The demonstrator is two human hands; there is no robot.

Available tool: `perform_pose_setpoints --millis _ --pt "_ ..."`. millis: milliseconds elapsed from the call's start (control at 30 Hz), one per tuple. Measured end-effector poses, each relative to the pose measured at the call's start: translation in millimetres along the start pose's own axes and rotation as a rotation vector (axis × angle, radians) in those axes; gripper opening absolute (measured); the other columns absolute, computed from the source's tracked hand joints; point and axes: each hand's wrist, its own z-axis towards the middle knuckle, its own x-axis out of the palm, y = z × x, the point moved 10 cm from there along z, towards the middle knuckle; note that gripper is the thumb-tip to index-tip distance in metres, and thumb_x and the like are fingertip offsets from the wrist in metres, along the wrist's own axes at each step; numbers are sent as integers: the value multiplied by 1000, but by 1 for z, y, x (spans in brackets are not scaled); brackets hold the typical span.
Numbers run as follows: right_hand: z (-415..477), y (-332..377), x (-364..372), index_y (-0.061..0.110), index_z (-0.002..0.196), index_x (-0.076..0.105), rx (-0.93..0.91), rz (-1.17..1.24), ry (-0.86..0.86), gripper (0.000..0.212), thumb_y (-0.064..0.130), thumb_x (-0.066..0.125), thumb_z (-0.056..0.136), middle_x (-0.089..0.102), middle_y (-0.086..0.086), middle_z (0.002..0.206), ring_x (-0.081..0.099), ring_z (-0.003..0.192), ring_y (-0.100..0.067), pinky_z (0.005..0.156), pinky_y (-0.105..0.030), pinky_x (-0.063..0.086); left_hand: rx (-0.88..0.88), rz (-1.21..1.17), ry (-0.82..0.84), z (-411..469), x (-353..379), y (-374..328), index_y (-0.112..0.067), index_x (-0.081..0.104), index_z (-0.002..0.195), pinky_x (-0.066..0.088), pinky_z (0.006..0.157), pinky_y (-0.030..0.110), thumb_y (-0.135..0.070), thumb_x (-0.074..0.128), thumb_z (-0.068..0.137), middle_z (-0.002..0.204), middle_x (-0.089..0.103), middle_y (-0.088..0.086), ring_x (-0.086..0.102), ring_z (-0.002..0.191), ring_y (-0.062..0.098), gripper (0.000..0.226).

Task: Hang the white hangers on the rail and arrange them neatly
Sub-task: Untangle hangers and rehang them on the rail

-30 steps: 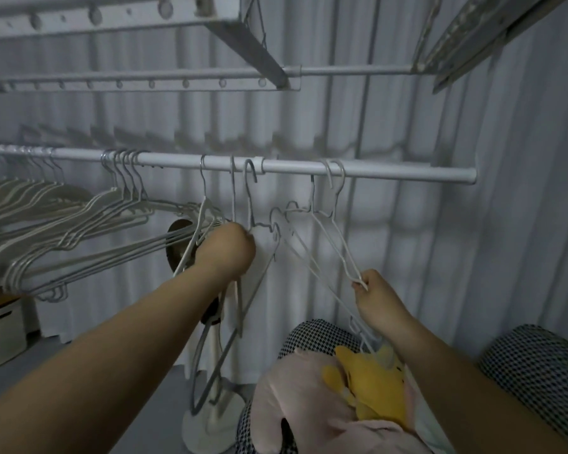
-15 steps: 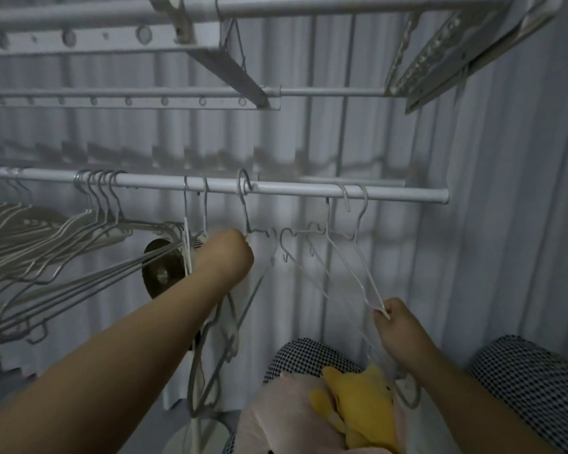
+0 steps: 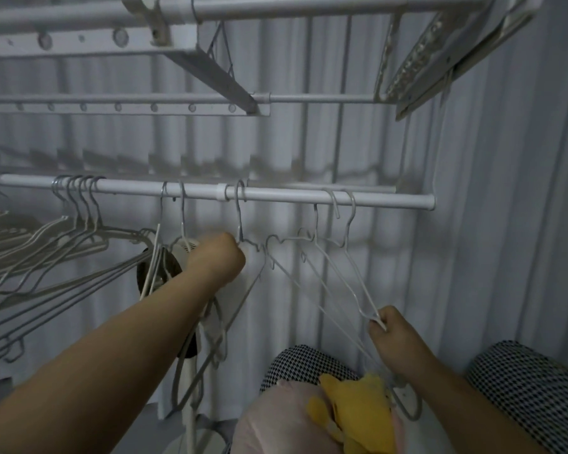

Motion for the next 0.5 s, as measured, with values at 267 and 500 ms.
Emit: perform_pose_setpoints --millis 267,500 --pt "-8 5 17 14 71 41 124 311 151 37 39 31 96 43 -3 64 38 46 -11 42 -20 32 179 224 -253 -28 -29 -18 -5 39 129 39 94 40 -36 47 91 130 46 17 46 118 34 49" --pt "-13 21 18 12 67 52 61 459 297 33 24 42 95 53 -1 63 44 45 -9 45 -17 39 319 -212 247 -68 19 -72 -7 62 94 44 56 22 -37 40 95 66 59 0 54 58 12 37"
